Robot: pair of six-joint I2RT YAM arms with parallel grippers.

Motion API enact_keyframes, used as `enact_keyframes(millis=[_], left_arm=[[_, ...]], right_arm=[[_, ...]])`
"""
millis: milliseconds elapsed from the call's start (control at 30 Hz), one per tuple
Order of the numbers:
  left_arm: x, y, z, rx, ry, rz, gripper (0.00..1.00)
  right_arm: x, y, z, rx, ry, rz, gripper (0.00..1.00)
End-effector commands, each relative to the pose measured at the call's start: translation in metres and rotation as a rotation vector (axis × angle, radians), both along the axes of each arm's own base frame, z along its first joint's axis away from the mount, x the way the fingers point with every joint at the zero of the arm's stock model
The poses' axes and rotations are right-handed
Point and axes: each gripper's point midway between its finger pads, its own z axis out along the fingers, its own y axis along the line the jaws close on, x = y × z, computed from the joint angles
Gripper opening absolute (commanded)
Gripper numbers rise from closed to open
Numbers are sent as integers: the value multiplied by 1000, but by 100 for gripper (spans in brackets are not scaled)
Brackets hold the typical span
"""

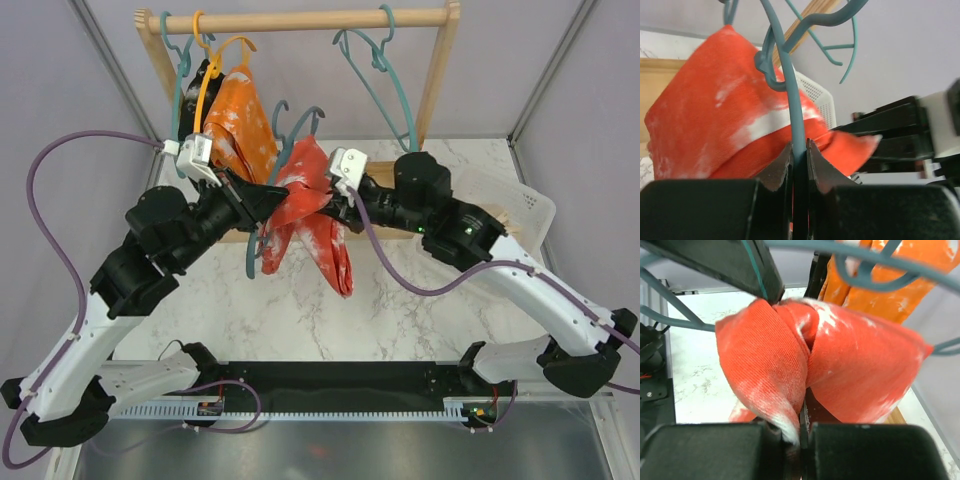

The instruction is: Remove the trousers from the hanger

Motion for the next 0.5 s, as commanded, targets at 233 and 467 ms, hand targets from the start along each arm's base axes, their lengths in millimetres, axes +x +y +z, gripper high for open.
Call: enact_keyframes(millis=[233,467], left_arm=[[24,3,-34,96,13,91,2],[21,9,-48,123,15,99,2]], right_arm=[[-47,-95,171,370,-219,-13,0],[-70,-145,223,514,-294,-99,0]])
